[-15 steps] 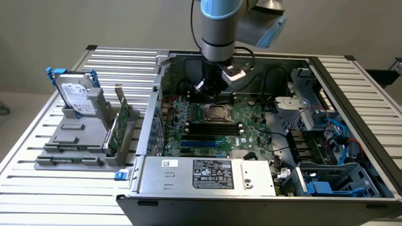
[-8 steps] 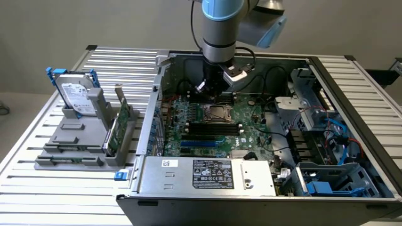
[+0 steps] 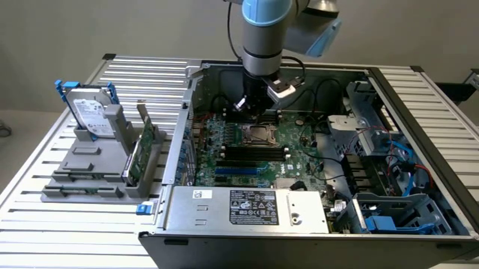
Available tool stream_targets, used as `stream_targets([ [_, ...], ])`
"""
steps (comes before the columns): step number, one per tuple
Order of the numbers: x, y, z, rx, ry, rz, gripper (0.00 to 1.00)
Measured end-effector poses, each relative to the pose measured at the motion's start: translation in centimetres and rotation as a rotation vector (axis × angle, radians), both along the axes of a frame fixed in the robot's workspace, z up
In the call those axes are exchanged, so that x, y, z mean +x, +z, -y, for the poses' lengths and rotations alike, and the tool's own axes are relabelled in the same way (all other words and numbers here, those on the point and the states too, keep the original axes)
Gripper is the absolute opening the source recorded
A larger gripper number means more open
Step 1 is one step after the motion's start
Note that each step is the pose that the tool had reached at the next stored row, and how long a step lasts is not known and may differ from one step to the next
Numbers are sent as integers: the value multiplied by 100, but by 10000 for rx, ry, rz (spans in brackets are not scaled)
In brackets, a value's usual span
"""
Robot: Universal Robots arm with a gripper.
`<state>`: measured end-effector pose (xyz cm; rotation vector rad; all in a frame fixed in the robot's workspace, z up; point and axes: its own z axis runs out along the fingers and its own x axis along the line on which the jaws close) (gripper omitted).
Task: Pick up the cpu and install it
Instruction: 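Install the first cpu locking lever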
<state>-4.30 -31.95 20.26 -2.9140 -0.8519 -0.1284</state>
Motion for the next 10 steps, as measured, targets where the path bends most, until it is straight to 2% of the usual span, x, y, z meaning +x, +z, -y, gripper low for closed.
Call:
stream_targets([
  [10,36,-19,0,1,32,1,11],
])
